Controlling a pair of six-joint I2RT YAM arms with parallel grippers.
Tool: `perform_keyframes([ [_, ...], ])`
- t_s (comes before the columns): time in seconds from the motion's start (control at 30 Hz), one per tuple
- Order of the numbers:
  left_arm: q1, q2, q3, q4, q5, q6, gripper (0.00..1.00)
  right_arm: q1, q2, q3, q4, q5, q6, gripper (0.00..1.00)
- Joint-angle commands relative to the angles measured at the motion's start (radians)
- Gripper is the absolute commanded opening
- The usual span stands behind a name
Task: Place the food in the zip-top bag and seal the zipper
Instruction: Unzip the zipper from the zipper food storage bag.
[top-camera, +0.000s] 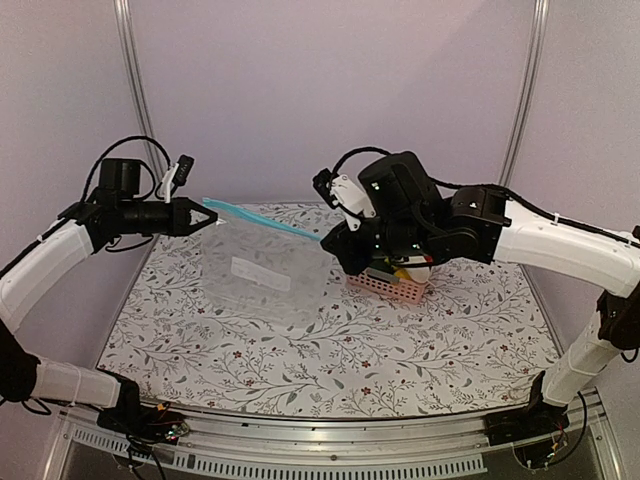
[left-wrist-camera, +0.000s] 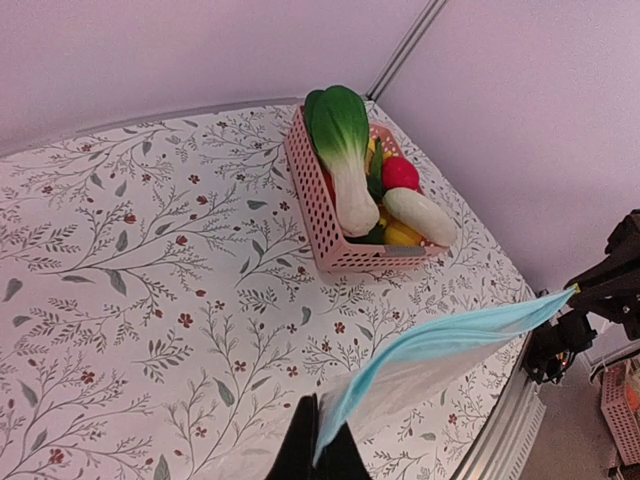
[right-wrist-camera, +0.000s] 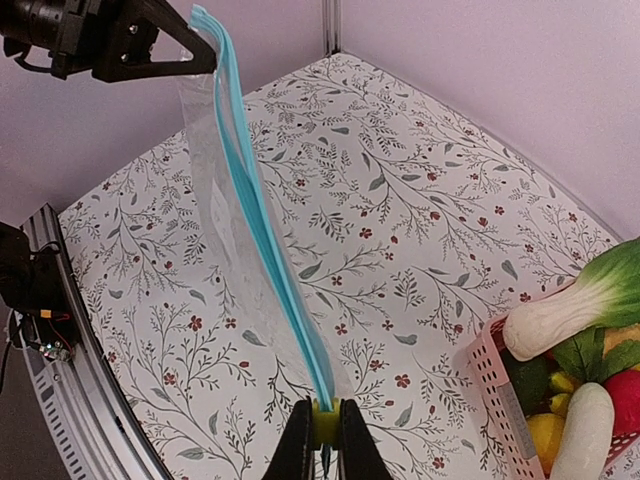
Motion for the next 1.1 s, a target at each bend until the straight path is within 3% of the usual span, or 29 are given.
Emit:
perform_keyframes([
  [0.0, 0.056, -0.016, -0.012, 0.020, -0.094, -0.002, 0.00, -0.013, -0.047, -0.028, -0.069, 0.034, 0.015, 0.00],
  [0.2, 0.060, -0.009, -0.014, 0.025, -0.042, 0.002, 0.00, -0.013, -0.046, -0.030, -0.068, 0.015, 0.017, 0.00],
  [0.3, 0.046, 0.002, -0.013, 0.037, 0.055, 0.012, 0.00, -0.013, -0.042, -0.026, -0.062, -0.016, 0.016, 0.07],
  [0.37, 0.017, 0.002, -0.010, 0.039, 0.108, 0.032, 0.00, -0.013, -0.040, -0.026, -0.053, -0.048, 0.017, 0.17],
  [0.47, -0.035, -0.010, -0.014, 0.039, 0.172, 0.070, 0.00, -0.013, -0.040, -0.029, -0.034, -0.074, 0.016, 0.44],
  [0.6, -0.103, -0.027, -0.024, 0.028, 0.222, 0.115, 0.00, -0.013, -0.040, -0.028, -0.011, -0.091, 0.018, 0.60],
  [0.77, -0.147, -0.020, -0.026, 0.022, 0.251, 0.135, 0.00, -0.014, -0.030, -0.012, 0.009, -0.102, 0.020, 0.67],
  [1.07, -0.166, -0.020, -0.024, 0.018, 0.245, 0.137, 0.00, -0.012, 0.040, 0.101, -0.031, -0.139, -0.016, 0.69],
])
